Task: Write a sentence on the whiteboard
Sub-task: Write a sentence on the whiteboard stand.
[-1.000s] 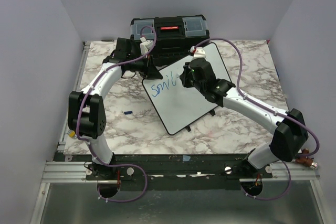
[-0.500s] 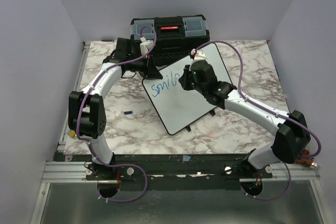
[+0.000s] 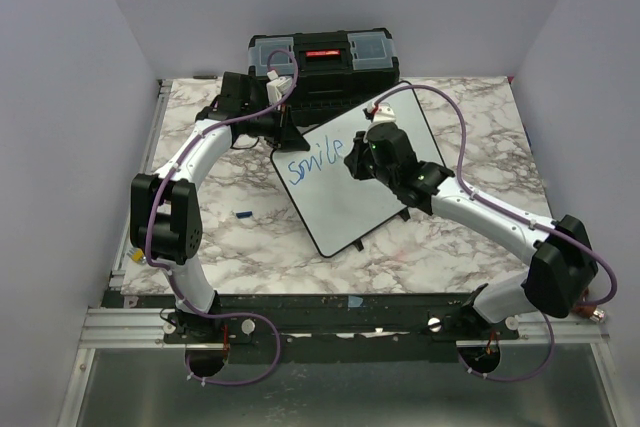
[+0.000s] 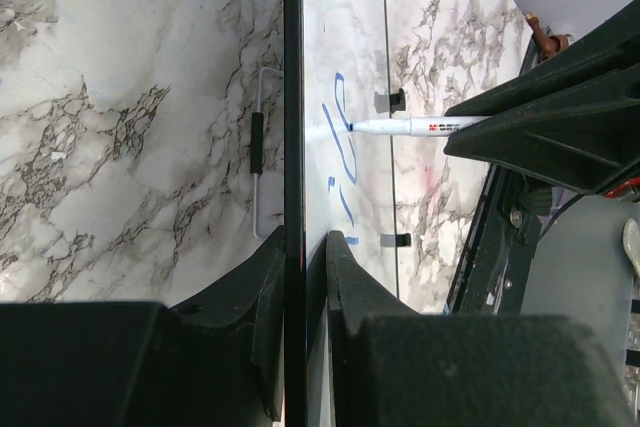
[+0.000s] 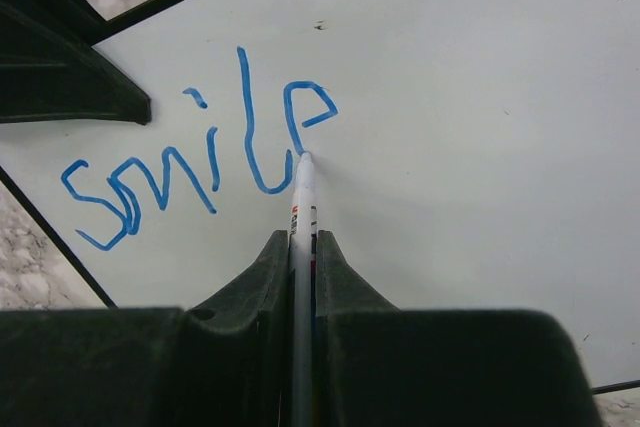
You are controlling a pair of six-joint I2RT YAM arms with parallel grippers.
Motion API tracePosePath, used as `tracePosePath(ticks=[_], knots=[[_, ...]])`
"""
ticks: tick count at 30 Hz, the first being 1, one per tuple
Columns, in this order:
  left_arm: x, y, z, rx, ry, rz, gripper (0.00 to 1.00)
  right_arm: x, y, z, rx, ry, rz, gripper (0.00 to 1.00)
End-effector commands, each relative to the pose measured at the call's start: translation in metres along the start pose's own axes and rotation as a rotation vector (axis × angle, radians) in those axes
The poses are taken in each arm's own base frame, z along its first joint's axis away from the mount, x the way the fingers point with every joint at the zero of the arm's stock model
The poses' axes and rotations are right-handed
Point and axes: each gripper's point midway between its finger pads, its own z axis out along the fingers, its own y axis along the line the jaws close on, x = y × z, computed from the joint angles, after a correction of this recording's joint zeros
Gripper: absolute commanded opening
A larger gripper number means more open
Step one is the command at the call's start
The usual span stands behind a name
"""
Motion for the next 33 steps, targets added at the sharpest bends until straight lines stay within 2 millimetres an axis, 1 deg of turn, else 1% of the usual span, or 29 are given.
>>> tracePosePath(ticks=[1, 5, 7, 9, 11, 14, 17, 19, 21, 22, 23, 25, 27, 32, 33], knots=[[-0.023, 0.007, -0.001, -0.041, -0.053, 0.173, 0.00, 0.013, -0.022, -0.003, 0.096, 0.038, -0.018, 0.01], [-0.024, 0.007, 0.000, -0.040, -0.053, 0.175, 0.00, 0.006, -0.028, -0.003, 0.139, 0.026, -0.040, 0.01], [-0.024, 0.006, -0.001, -0.040, -0.056, 0.177, 0.00, -0.002, -0.030, -0.003, 0.157, 0.012, -0.052, 0.01], [-0.024, 0.007, 0.000, -0.040, -0.055, 0.176, 0.00, -0.012, -0.031, -0.001, 0.178, -0.009, -0.068, 0.01], [-0.025, 0.006, -0.001, -0.039, -0.057, 0.179, 0.00, -0.028, -0.031, 0.003, 0.206, -0.041, -0.084, 0.01], [-0.024, 0.005, -0.001, -0.037, -0.056, 0.176, 0.00, -0.068, -0.023, 0.003, 0.220, -0.110, -0.098, 0.01], [-0.023, 0.005, -0.001, -0.038, -0.056, 0.178, 0.00, -0.125, -0.006, -0.011, 0.204, -0.214, -0.101, 0.01], [-0.024, 0.004, -0.002, -0.039, -0.058, 0.180, 0.00, -0.155, 0.005, -0.024, 0.177, -0.275, -0.100, 0.01], [-0.024, 0.003, -0.002, -0.038, -0.060, 0.184, 0.00, -0.175, 0.012, -0.036, 0.147, -0.326, -0.098, 0.01], [-0.024, 0.004, -0.003, -0.040, -0.060, 0.182, 0.00, -0.181, 0.013, -0.042, 0.135, -0.350, -0.091, 0.01], [-0.024, 0.003, -0.003, -0.040, -0.060, 0.184, 0.00, -0.185, 0.015, -0.048, 0.120, -0.370, -0.088, 0.01], [-0.023, 0.005, -0.003, -0.043, -0.058, 0.182, 0.00, -0.182, 0.015, -0.056, 0.093, -0.397, -0.078, 0.01], [-0.024, 0.005, -0.002, -0.042, -0.060, 0.183, 0.00, -0.175, 0.011, -0.062, 0.080, -0.409, -0.062, 0.01], [-0.025, 0.005, -0.002, -0.041, -0.064, 0.179, 0.00, -0.151, 0.002, -0.072, 0.058, -0.402, -0.037, 0.01], [-0.025, 0.005, -0.002, -0.041, -0.065, 0.180, 0.00, -0.143, 0.001, -0.073, 0.051, -0.393, -0.035, 0.01]])
